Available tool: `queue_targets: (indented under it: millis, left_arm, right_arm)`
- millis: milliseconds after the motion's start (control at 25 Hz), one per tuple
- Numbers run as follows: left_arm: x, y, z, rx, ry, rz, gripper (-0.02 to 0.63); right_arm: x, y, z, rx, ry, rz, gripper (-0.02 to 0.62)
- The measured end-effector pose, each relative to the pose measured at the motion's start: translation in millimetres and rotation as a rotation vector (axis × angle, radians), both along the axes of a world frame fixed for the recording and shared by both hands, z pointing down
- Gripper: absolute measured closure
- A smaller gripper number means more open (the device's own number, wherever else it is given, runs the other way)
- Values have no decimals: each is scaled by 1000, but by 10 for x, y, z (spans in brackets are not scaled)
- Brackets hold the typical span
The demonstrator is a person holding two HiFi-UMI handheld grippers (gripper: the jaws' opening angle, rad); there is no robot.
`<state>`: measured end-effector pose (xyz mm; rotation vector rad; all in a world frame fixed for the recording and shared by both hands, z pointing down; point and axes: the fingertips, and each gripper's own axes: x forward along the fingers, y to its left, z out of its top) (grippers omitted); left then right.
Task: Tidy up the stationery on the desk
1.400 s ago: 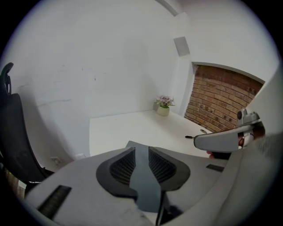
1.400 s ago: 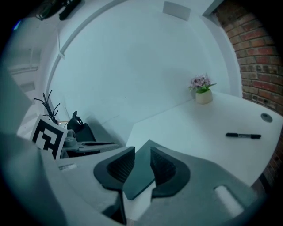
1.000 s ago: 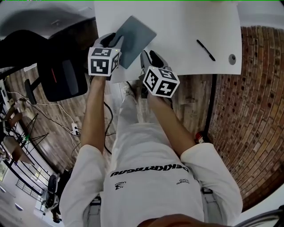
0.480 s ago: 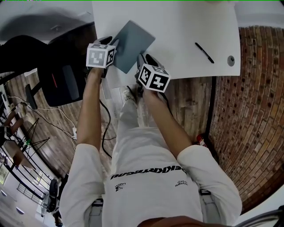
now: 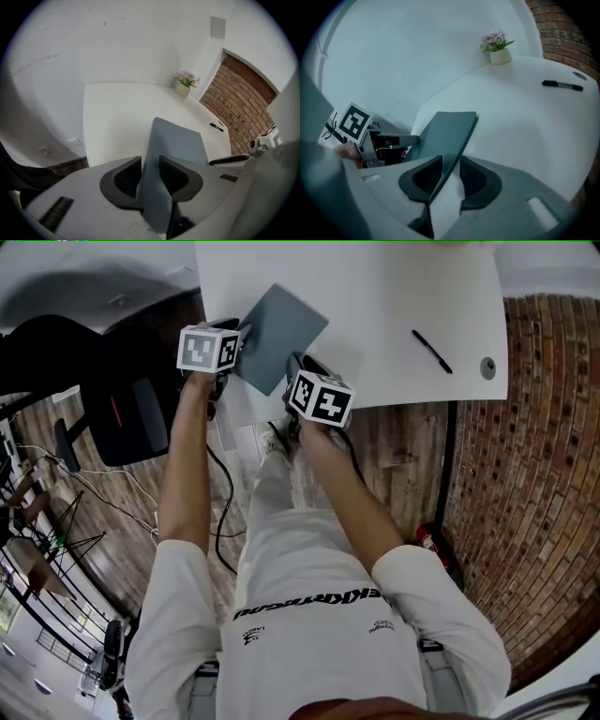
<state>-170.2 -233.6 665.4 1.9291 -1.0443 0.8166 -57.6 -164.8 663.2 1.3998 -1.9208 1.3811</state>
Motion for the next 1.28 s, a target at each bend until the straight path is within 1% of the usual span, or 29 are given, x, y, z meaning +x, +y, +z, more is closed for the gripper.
queue_targets:
  millis: [160, 240, 320, 520, 760, 960, 1120, 1280]
  left_arm:
    - [24, 10, 22, -27, 26, 30, 502]
    - [31, 10, 31, -43, 34, 46, 506]
    - [37, 8, 27, -56, 39, 55, 509]
    - [47, 30, 9, -50, 10, 62, 520]
    - [80, 143, -7, -72, 37, 39, 525]
    - [228, 299, -22, -74, 47, 22, 528]
    - [372, 406, -28, -71, 66, -19, 528]
    - [484, 468, -48, -77, 85, -38, 529]
  right_arm:
    - [-11, 11, 67, -22, 13, -17, 502]
    - [-27, 1, 74, -23, 14, -30, 517]
    - [-36, -14, 69, -18, 11, -42, 518]
    - [-22, -10, 42, -5, 29, -69, 517]
    - [98, -30, 31, -8, 54, -69, 526]
    - [278, -69, -5, 14, 89, -77, 528]
    - [452, -62, -2, 10, 113, -96, 531]
    - [587, -74, -5, 9, 141, -146, 534]
